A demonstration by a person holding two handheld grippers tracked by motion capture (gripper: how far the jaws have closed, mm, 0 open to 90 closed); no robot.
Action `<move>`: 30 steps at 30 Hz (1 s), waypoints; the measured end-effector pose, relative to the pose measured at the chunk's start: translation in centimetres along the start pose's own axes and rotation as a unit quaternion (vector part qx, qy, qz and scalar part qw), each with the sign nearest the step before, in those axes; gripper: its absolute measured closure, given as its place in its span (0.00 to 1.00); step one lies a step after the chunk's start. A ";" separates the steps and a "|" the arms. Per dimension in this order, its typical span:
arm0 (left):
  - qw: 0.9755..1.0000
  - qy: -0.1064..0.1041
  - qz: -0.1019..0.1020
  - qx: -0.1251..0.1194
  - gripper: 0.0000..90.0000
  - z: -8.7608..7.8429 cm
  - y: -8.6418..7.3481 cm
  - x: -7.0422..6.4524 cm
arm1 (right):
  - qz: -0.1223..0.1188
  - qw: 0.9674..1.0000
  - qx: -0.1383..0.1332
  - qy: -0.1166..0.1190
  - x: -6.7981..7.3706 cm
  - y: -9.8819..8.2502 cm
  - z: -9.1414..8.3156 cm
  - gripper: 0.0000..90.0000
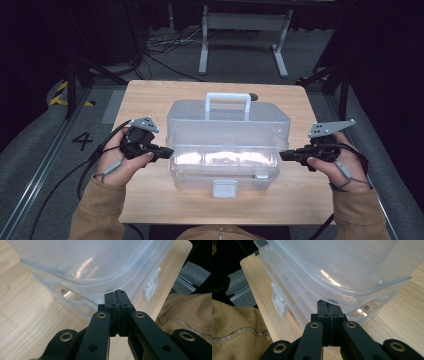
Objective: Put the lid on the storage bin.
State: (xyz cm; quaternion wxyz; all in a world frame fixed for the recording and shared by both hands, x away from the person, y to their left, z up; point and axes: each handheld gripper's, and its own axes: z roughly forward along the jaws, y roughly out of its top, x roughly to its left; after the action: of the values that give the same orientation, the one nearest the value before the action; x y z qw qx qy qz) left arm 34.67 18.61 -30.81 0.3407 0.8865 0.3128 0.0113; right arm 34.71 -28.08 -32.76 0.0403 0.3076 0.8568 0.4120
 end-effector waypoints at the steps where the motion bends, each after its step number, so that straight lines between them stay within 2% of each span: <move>1: 1.000 -0.001 -0.001 0.005 0.99 0.0 -0.1 0.0 | -0.002 1.000 0.006 0.000 0.0 0.0 0.1 1.00; 14: 0.999 0.001 0.004 0.043 0.99 0.2 -0.3 0.0 | 0.003 0.999 0.049 0.002 0.1 -0.3 0.4 1.00; 30: 0.997 -0.007 0.011 0.081 0.99 1.1 -0.3 -0.2 | -0.001 0.997 0.080 0.003 0.1 -0.6 0.8 1.00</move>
State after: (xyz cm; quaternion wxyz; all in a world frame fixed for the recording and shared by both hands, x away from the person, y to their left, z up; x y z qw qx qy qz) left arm 34.63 18.03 -31.85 0.2702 0.9145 0.3008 -0.0164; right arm 34.62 -27.80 -33.71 0.0129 0.3074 0.8876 0.3427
